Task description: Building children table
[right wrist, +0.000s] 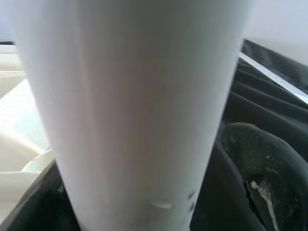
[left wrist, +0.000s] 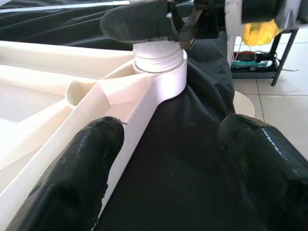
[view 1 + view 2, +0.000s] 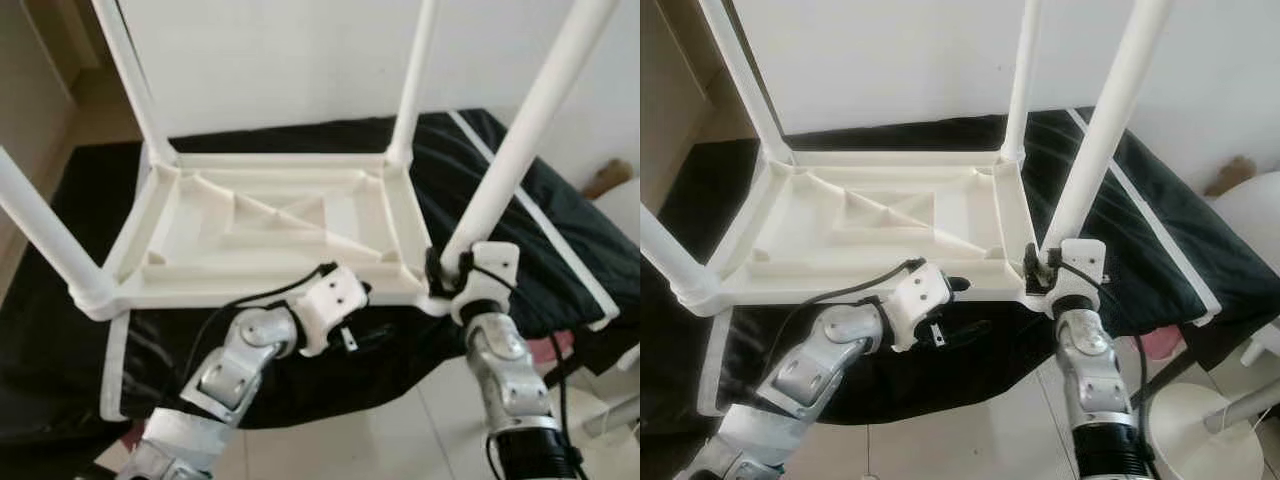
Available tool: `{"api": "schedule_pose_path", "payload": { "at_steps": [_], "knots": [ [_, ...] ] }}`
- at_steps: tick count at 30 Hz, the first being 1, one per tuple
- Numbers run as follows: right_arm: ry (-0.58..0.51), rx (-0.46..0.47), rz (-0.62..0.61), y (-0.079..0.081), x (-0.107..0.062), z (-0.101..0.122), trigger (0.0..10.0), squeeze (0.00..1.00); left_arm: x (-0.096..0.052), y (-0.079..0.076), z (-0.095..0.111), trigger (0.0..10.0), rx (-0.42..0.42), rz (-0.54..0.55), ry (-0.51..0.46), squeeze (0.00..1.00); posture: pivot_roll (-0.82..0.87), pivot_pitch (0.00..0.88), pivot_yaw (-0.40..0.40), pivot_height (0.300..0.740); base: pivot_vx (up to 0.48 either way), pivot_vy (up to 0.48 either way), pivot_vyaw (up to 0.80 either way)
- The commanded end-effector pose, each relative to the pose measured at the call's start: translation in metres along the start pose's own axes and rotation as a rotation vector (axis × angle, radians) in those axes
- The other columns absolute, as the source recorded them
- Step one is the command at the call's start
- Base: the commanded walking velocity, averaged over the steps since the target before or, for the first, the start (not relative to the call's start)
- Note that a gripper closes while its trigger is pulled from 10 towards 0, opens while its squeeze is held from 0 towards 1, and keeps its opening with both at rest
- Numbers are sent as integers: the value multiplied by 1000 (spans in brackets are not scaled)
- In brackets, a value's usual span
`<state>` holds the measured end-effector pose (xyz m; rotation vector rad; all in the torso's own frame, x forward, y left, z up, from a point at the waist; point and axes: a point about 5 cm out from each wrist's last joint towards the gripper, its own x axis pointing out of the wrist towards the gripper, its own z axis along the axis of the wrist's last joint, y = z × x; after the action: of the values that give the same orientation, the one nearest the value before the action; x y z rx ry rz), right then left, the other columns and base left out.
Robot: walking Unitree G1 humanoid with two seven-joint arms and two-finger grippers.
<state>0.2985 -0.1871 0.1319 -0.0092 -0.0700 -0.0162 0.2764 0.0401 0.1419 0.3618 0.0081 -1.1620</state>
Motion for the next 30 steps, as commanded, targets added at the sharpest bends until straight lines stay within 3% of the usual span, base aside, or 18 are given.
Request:
{"api": "schedule_pose_path", "payload": {
  "at_steps": [1, 5, 7, 10, 11, 12, 20, 21, 22, 23, 30],
  "knots": [
    [-10, 19, 55, -10, 1, 1, 10000, 0, -1, 2, 0, 10000, 13, 5, 8, 0, -19, 0, 5, 740, 0, 0, 0],
    [-20, 5, 116, -12, 3, 4, 10000, 0, -2, 3, 0, 10000, 16, 3, 8, 0, -24, 0, 14, 740, 0, 0, 0],
    [-41, -39, 241, -16, 9, 10, 10000, 0, -2, 2, 1, 10000, 18, -3, 8, 0, -27, 0, 22, 740, 0, 0, 0],
    [-41, -44, 274, -16, 10, 12, 10000, 0, -2, 2, 1, 10000, 19, -5, 8, 0, -29, 0, 29, 740, 0, 0, 0],
    [-32, -68, 395, -13, 14, 14, 10000, 0, -2, 2, 1, 10000, 21, -13, 13, 0, -30, 0, 33, 740, 0, 0, 0],
    [-28, -87, 438, -11, 15, 14, 10000, 0, -2, 2, 1, 10000, 21, -14, 15, 0, -30, 0, 33, 740, 0, 0, 0],
    [5, -152, 537, -9, 21, 11, 10000, 0, -2, 3, 2, 10000, 23, -12, 17, 0, -25, 0, 35, 740, 0, 0, 0],
    [14, -159, 568, -9, 22, 10, 2706, 0, -2, 4, 3, 10000, 27, -9, 16, 0, -25, 0, 35, 740, 0, 0, 0],
    [14, -159, 568, -9, 22, 10, 2706, 0, -2, 4, 3, 10000, 27, -9, 16, 0, -25, 0, 35, 740, 0, 0, 0],
    [24, -163, 594, -8, 23, 8, 0, 0, -2, 5, 3, 10000, 30, -6, 15, 0, -16, 0, 28, 740, 0, 0, 0],
    [54, -165, 653, -11, 21, 0, 0, 0, -3, 5, 4, 10000, 29, 3, 14, 0, -8, 0, 27, 740, 0, 0, 0]
  ]
}}
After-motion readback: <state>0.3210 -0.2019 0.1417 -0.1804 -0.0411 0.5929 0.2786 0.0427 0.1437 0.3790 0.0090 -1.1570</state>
